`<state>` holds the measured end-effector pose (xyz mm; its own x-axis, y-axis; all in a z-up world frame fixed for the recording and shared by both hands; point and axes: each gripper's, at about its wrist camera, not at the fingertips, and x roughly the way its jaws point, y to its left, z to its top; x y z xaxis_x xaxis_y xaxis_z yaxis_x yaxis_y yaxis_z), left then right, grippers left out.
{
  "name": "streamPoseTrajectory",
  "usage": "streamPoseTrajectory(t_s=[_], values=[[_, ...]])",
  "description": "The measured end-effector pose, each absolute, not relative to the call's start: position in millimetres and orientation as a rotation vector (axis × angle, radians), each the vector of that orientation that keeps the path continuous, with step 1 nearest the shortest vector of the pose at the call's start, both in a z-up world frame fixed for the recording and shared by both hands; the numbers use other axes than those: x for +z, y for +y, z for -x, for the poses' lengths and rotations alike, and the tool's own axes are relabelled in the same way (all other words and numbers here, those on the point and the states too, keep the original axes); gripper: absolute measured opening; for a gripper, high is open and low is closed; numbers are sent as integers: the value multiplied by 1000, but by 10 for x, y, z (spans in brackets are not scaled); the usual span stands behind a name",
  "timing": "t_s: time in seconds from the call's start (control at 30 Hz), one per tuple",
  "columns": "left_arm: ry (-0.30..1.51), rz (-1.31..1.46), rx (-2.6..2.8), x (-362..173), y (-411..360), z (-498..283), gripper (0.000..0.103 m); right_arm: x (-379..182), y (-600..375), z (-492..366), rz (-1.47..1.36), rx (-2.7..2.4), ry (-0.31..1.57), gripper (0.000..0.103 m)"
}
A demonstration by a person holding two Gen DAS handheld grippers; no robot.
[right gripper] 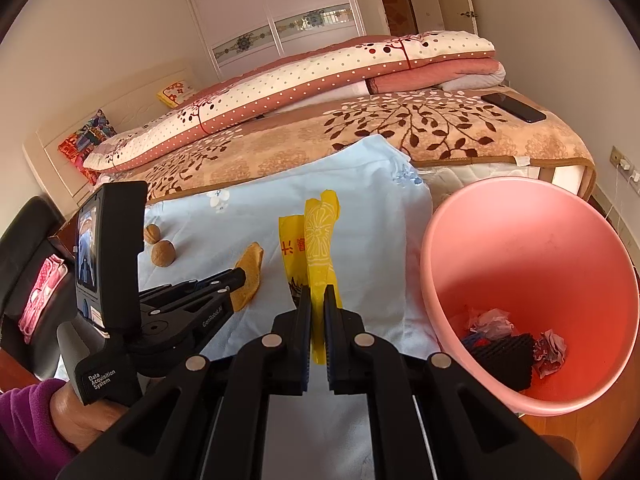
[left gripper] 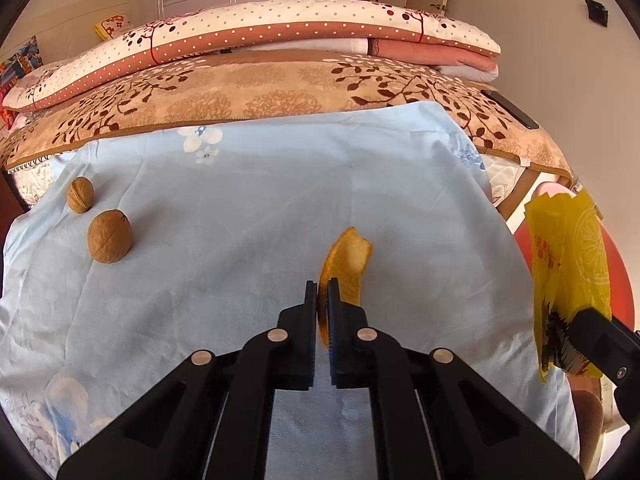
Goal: Collect trash
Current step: 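Grasp the orange peel with the left tool, then carry the orange peel in the left tool while the right tool carries the yellow bag to the bucket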
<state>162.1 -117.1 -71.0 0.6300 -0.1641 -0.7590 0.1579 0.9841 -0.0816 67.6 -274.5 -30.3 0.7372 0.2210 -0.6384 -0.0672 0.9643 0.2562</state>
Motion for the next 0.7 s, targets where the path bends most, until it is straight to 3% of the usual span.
streamPoseTrajectory(t_s=[0.7], values=[[672,93,-408,10,-1291,-1162,4,-83,-2701,-516,-196,129,647,5]])
